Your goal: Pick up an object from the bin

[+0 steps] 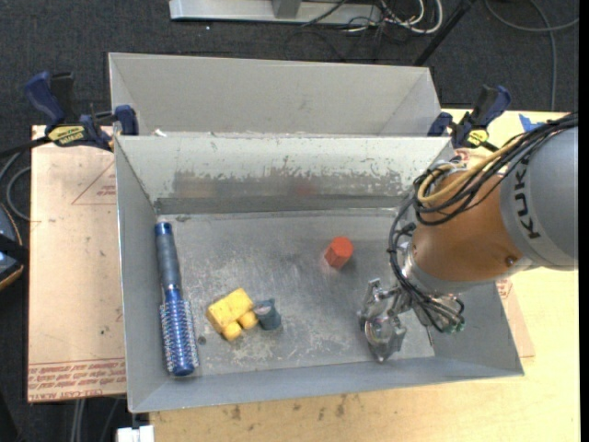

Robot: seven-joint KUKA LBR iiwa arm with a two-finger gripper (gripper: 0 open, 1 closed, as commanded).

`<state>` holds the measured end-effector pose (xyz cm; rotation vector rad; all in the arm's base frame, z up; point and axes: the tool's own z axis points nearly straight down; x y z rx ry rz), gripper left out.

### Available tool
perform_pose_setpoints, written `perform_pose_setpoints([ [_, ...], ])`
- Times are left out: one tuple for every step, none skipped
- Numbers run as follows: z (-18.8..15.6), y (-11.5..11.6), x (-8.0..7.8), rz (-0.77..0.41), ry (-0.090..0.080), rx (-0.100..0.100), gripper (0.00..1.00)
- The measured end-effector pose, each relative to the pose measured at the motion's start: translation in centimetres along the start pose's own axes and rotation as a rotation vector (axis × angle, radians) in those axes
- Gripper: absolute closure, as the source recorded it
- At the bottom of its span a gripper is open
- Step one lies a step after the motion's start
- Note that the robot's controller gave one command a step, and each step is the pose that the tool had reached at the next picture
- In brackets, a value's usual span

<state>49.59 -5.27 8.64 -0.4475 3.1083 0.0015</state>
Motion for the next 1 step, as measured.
perform_pose_setpoints([
  [-15.32,-1.67,1.82,-0.037,-0.008,0.005,1.0],
])
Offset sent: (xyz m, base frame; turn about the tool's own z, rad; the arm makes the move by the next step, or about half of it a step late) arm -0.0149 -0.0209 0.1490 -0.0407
